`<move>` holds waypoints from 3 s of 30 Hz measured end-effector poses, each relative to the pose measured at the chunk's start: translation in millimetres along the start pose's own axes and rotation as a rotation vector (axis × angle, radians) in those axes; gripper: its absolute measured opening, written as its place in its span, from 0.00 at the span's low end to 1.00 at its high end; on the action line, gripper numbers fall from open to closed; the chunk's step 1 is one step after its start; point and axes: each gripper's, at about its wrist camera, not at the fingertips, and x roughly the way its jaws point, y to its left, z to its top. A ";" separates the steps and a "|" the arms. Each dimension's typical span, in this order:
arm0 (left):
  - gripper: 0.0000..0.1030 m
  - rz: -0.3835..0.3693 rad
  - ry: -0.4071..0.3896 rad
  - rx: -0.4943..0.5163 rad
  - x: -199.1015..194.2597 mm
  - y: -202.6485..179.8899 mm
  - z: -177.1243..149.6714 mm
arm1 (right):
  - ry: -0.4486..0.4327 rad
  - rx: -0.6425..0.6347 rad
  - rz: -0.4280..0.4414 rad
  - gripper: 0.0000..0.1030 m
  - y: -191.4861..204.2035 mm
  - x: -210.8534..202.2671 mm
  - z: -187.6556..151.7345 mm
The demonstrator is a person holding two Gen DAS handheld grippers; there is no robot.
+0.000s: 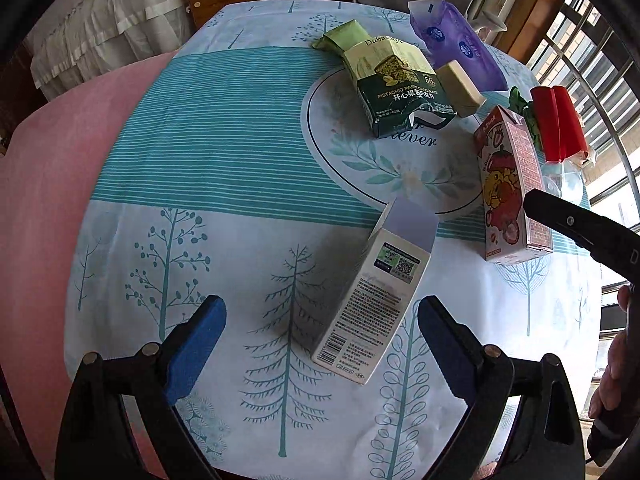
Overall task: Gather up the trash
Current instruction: 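Grasp the white-blue box with the left gripper while the right grasps the pink carton, then carry the white box and pink carton over the bin and release both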
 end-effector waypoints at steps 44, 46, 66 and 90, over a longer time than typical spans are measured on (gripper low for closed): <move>0.34 -0.012 -0.174 0.135 -103.3 45.3 -50.3 | -0.067 0.073 0.002 0.36 42.0 -81.1 -110.0; 0.34 -0.034 -0.192 0.154 -113.1 54.7 -60.7 | -0.083 0.102 -0.008 0.36 52.9 -90.9 -128.4; 0.34 -0.196 -0.061 0.341 -103.3 97.0 -223.5 | 0.023 0.203 -0.181 0.36 139.6 -99.8 -319.1; 0.35 -0.120 0.184 0.210 166.6 68.5 -331.1 | 0.322 0.326 -0.123 0.36 42.4 166.4 -436.8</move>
